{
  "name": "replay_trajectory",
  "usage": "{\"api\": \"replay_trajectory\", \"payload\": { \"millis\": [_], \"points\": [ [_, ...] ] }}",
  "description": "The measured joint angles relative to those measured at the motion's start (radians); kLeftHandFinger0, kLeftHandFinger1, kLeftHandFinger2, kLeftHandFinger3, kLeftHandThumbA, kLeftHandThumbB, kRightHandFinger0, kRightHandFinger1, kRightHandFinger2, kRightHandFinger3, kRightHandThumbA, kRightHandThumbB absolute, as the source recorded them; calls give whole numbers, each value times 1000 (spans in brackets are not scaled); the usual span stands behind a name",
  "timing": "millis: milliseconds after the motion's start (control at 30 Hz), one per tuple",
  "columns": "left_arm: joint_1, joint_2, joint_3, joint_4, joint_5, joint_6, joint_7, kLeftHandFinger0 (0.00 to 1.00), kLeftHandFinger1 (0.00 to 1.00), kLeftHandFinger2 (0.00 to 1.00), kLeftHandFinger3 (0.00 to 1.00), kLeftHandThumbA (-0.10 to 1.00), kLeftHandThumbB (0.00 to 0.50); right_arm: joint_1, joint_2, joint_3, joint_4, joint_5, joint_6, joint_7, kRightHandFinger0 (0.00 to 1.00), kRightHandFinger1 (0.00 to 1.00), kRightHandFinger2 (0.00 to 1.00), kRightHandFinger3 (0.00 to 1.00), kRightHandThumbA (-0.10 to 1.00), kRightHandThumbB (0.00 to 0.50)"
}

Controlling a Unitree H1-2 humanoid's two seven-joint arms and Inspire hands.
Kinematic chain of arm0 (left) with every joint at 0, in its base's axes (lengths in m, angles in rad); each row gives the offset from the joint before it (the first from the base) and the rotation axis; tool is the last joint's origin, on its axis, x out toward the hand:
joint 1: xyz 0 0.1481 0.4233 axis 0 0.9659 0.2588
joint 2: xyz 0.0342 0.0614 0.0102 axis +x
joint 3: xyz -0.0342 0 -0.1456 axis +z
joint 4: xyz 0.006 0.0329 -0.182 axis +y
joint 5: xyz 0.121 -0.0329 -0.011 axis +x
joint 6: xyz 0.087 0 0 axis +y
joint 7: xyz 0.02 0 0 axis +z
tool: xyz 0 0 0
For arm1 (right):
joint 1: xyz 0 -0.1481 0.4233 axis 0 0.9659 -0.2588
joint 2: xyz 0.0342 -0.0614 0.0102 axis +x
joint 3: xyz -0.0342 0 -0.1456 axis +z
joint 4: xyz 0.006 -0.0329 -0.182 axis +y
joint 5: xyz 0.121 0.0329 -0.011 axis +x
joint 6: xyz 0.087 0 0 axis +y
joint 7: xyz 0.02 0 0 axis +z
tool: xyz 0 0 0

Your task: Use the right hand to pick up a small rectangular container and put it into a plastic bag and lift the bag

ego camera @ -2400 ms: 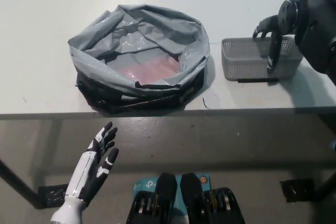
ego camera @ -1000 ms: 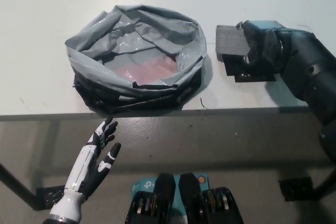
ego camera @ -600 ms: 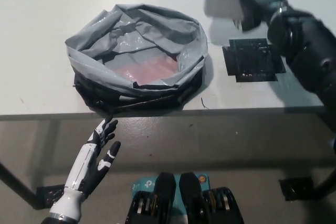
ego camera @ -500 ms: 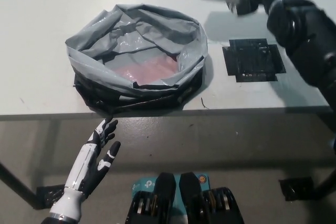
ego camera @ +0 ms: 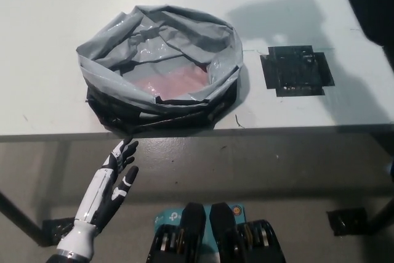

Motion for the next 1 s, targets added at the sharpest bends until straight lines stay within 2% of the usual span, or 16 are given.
{"api": "replay_trajectory", "payload": {
  "millis": [133, 233, 300, 333, 433, 500, 700, 767, 1000],
  "points": [
    [0, 0, -6, 0, 0, -1, -1, 1000, 1000, 1000, 1000, 844, 164, 20, 92, 19, -49, 8, 39, 47, 0, 258, 696, 754, -100, 233],
    [-2, 0, -8, 1, 0, -1, -1, 1000, 1000, 1000, 1000, 822, 184, 43, 176, 48, -40, 8, 63, 70, 0, 266, 716, 787, -100, 195],
    [-4, 0, -10, 1, 0, -1, -2, 1000, 1000, 1000, 1000, 813, 184, 60, 211, 65, -37, 7, 73, 81, 3, 316, 760, 814, -100, 200],
    [-5, 0, -11, 0, 0, -1, -3, 1000, 1000, 1000, 1000, 802, 189, 73, 228, 73, -35, 7, 79, 88, 0, 337, 786, 797, -100, 208],
    [-6, 0, -11, 0, 0, 0, -4, 1000, 1000, 1000, 1000, 778, 183, 94, 254, 90, -21, 4, 83, 93, 0, 388, 847, 799, -100, 183],
    [-8, 0, -11, 0, 0, 0, -8, 1000, 1000, 1000, 1000, 768, 177, 121, 269, 110, 4, 1, 82, 94, 0, 375, 818, 741, -100, 200],
    [-14, 0, -11, 0, 0, 1, -13, 1000, 1000, 1000, 1000, 759, 206, 183, 265, 147, 38, -16, 83, 105, 0, 316, 813, 819, -100, 183],
    [-14, 0, -11, 0, 0, 2, -14, 1000, 1000, 1000, 1000, 756, 206, 199, 264, 158, 53, -19, 83, 110, 0, 345, 813, 869, -100, 167],
    [-14, 0, -11, 0, 0, 4, -14, 1000, 1000, 1000, 1000, 763, 196, 218, 263, 170, 103, -30, 86, 113, 0, 423, 877, 927, -100, 169]
  ]
}}
